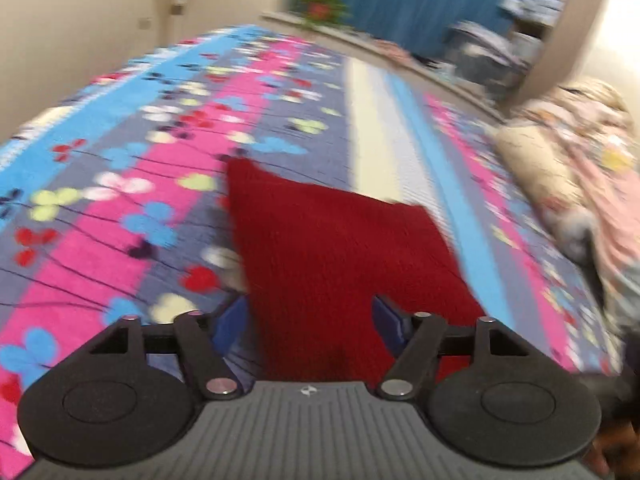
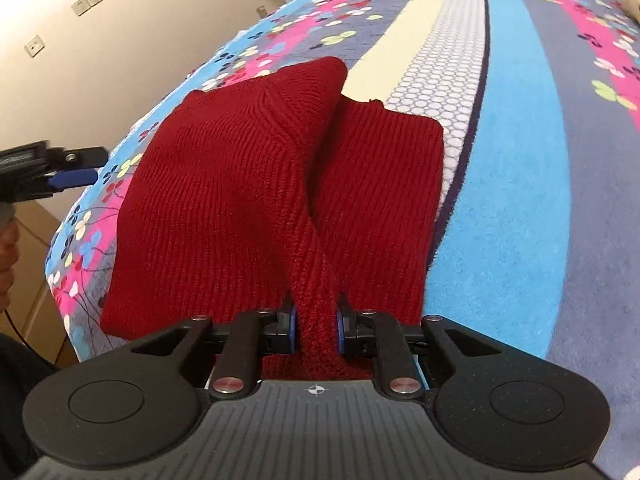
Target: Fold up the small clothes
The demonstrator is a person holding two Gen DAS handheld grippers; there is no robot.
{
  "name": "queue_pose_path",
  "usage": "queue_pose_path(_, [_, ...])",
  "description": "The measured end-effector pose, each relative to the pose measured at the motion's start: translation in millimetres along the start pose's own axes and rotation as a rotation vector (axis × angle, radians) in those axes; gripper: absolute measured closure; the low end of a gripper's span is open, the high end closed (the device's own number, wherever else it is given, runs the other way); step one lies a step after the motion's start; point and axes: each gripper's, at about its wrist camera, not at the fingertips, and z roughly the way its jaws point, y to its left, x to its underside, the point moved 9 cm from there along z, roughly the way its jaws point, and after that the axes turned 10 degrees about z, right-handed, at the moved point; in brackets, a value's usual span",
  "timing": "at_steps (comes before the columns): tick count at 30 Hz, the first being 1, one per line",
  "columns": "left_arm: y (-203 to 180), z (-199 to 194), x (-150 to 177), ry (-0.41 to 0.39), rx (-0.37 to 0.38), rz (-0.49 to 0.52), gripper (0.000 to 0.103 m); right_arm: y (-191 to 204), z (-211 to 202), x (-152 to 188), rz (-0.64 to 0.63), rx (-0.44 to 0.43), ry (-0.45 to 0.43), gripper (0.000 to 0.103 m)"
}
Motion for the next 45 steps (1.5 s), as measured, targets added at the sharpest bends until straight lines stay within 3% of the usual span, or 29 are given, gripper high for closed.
queue_pose_path(2, [-18, 12, 20, 0.054, 0.026, 0.115, 0.042, -1, -1, 0, -0.001, -0.006, -0.003, 0.085])
queue_pose_path(4, [-29, 42, 53, 0.218, -0.013, 0.227, 0.037, -1, -2, 3, 0.007, -0.01, -0.011, 0.083])
queue_pose_path(5, [-30, 47, 59, 0.237, -0.026, 0.25, 0.036, 0, -4, 2, 0.007, -0.009, -0.015, 0.08])
queue_pose_path(10, [-40, 15, 48, 0.143, 0.041, 0.253, 0.037, 13, -18, -2, -0.108, 0.03, -0.071, 0.074])
queue_pose_path(12, [-52, 25, 62, 0.212, 0.033, 0.342, 0.035, 6, -14, 0, -0.107, 0.049, -0.046, 0.073])
queue_pose_path(14, [-55, 37, 76, 0.259, -0.023, 0.413, 0.024, -6, 0, 6, -0.097, 0.088, 0.009, 0.069])
queue_pose_path(16, [-57, 36, 74, 0.239, -0.036, 0.409, 0.024, -10, 5, 7, -0.065, 0.082, 0.03, 0.069])
queue_pose_path(19, [-57, 15, 62, 0.136, -0.088, 0.401, 0.018, -6, -9, 3, -0.079, 0.092, -0.014, 0.066])
queue_pose_path(22, [-62, -20, 49, -0.002, -0.153, 0.321, 0.001, -1, -36, 3, -0.096, 0.138, -0.109, 0.052])
queue_pose_path(26, [-88, -66, 44, -0.154, -0.217, 0.272, 0.0, 11, -76, 7, -0.15, 0.188, -0.271, 0.027])
queue_pose_path(30, [-120, -100, 45, -0.229, -0.247, 0.228, 0.0, 21, -107, 15, -0.125, 0.192, -0.408, 0.021])
queue_pose_path(35, [-143, -114, 66, -0.207, -0.241, 0.143, 0.0, 26, -123, 32, -0.068, 0.184, -0.45, 0.018])
queue_pose_path(38, [-139, -103, 88, -0.17, -0.307, 0.112, 0.0, 28, -119, 36, -0.096, 0.194, -0.439, 0.018])
queue_pose_path(42, [-131, -78, 104, -0.049, -0.346, 0.057, 0.0, 25, -110, 40, -0.106, 0.224, -0.415, 0.018])
queue_pose_path(45, [-134, -74, 102, -0.05, -0.384, 0.086, 0.0, 20, -102, 39, -0.097, 0.232, -0.395, 0.018])
